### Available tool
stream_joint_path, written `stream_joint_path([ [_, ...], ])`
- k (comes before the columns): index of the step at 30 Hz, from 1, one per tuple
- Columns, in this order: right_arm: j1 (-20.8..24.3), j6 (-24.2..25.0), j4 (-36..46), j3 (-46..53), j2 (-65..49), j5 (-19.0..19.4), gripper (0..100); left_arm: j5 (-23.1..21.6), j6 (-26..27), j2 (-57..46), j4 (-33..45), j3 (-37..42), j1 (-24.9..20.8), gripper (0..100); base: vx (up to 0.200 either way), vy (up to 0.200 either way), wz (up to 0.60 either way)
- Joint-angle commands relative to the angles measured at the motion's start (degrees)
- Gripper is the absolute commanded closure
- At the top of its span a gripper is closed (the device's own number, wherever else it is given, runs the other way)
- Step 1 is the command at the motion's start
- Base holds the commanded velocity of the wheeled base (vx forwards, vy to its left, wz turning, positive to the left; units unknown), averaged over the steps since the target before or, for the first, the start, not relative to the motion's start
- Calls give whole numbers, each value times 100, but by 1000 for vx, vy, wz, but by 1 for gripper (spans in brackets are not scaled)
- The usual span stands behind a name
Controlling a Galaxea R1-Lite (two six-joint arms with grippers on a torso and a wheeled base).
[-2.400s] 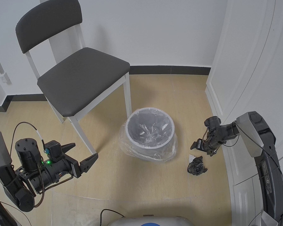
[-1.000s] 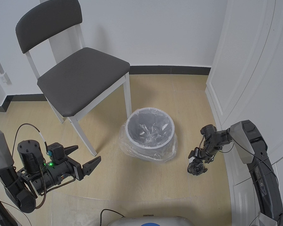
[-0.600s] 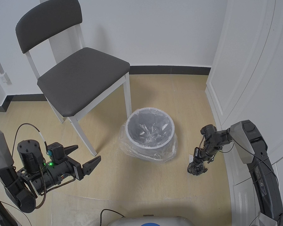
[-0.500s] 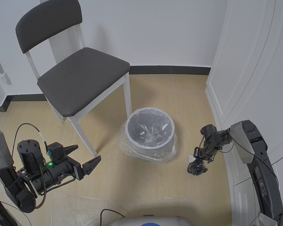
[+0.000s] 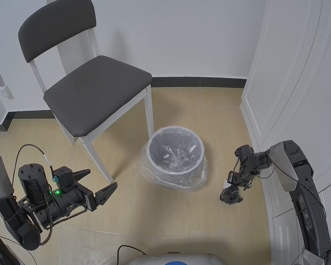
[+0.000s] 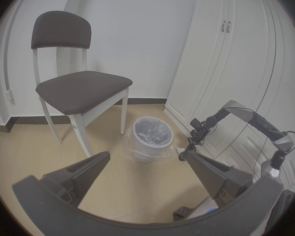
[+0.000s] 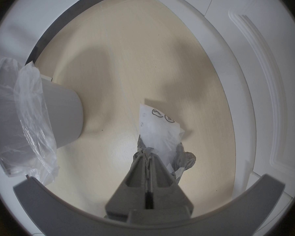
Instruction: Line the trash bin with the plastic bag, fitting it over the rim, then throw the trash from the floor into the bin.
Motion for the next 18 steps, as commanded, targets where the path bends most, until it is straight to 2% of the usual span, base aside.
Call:
stream_joint_path([
  [1, -11, 211, -84, 208, -402, -105, 100, 6, -9, -368, 3, 63, -61, 0, 0, 0, 0],
  [4, -19, 361, -287, 762, -903, 54, 100, 6, -9, -395, 3, 81, -132, 0, 0, 0, 0],
  [5, -28, 378, -621, 1166, -1281, 326, 100, -3, -9, -386, 3, 81, -132, 0, 0, 0, 0],
  [6, -46, 387, -779, 1289, -1412, 432, 100, 6, -9, -377, 3, 63, -123, 0, 0, 0, 0],
  [14, -265, 370, -1086, 1816, -2388, 590, 100, -3, 0, -386, 3, 45, -123, 0, 0, 0, 0],
  [18, -257, 326, -1122, 2317, -3223, 897, 100, -3, 0, -412, 3, 19, -88, 0, 0, 0, 0],
])
